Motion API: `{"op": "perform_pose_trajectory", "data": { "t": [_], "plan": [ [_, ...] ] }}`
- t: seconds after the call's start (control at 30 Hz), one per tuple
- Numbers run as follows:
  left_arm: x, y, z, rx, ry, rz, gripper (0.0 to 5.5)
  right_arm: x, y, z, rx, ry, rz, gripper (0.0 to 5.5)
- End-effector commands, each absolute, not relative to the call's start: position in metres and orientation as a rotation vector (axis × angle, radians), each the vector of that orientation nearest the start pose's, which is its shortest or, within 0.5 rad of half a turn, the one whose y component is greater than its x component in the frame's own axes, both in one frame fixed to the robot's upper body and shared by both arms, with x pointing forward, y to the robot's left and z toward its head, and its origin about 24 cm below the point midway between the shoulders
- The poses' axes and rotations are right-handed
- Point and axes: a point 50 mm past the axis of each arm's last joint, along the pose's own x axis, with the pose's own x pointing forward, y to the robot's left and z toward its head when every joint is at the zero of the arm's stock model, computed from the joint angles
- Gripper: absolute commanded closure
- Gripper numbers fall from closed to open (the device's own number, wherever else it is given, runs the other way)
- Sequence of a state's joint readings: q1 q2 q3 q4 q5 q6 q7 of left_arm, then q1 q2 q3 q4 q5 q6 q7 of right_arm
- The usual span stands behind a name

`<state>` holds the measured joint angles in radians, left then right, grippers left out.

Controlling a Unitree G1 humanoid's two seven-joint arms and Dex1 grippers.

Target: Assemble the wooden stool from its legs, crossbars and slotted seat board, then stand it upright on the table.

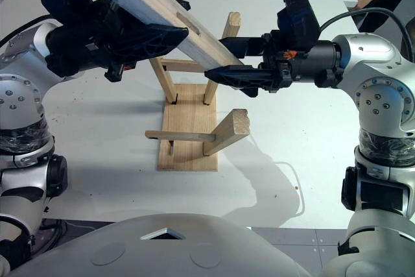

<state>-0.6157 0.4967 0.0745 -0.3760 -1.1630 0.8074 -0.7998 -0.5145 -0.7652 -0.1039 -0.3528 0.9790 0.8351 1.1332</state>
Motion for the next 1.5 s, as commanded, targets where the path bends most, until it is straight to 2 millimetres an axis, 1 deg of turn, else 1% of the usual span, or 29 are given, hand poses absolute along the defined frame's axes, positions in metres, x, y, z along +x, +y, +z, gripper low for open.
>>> {"op": "perform_pose_trajectory", "data": {
  "t": [0.03, 0.07, 0.17, 0.33, 0.53, 0.63, 0.83, 0.9, 0.93, 1.1, 1.17, 1.23, 1.3, 1.5],
  "plan": [
    [0.246, 0.116, 0.252, -0.261, -0.186, -1.52, 2.43, 0.237, -0.164, 0.233, -0.023, 0.043, 1.569, 3.46],
    [0.246, 0.117, 0.252, -0.261, -0.185, -1.518, 2.18, 0.237, -0.164, 0.233, -0.024, 0.043, 1.569, 3.46],
    [0.24, 0.119, 0.252, -0.262, -0.179, -1.574, 1.81, 0.238, -0.165, 0.233, -0.03, 0.047, 1.57, 3.46],
    [0.237, 0.12, 0.25, -0.251, -0.169, -1.602, 1.81, 0.239, -0.167, 0.232, -0.046, 0.056, 1.567, 3.46],
    [0.239, 0.12, 0.253, -0.262, -0.194, -1.595, 2.79, 0.238, -0.167, 0.23, -0.061, 0.065, 1.573, 3.46],
    [0.239, 0.119, 0.248, -0.246, -0.18, -1.591, 3.35, 0.238, -0.167, 0.229, -0.067, 0.066, 1.574, 3.46],
    [0.236, 0.121, 0.242, -0.208, -0.163, -1.602, 3.4, 0.239, -0.169, 0.229, -0.079, 0.07, 1.567, 3.46],
    [0.236, 0.121, 0.241, -0.2, -0.161, -1.602, 3.4, 0.243, -0.169, 0.228, -0.105, 0.055, 1.523, 3.46],
    [0.236, 0.121, 0.24, -0.196, -0.16, -1.602, 3.4, 0.244, -0.169, 0.227, -0.112, 0.056, 1.511, 3.1],
    [0.238, 0.125, 0.236, -0.172, -0.149, -1.585, 3.43, 0.24, -0.172, 0.224, -0.121, 0.073, 1.525, 2.49],
    [0.24, 0.127, 0.236, -0.172, -0.155, -1.572, 3.44, 0.241, -0.174, 0.225, -0.121, 0.075, 1.512, 2.18],
    [0.242, 0.129, 0.239, -0.173, -0.174, -1.553, 3.45, 0.242, -0.175, 0.224, -0.124, 0.073, 1.496, 2.0],
    [0.246, 0.135, 0.245, -0.161, -0.209, -1.512, 3.45, 0.244, -0.179, 0.225, -0.126, 0.062, 1.466, 2.0],
    [0.254, 0.165, 0.27, -0.075, -0.304, -1.388, 3.45, 0.243, -0.191, 0.226, -0.098, 0.021, 1.378, 2.0]
  ]
}}
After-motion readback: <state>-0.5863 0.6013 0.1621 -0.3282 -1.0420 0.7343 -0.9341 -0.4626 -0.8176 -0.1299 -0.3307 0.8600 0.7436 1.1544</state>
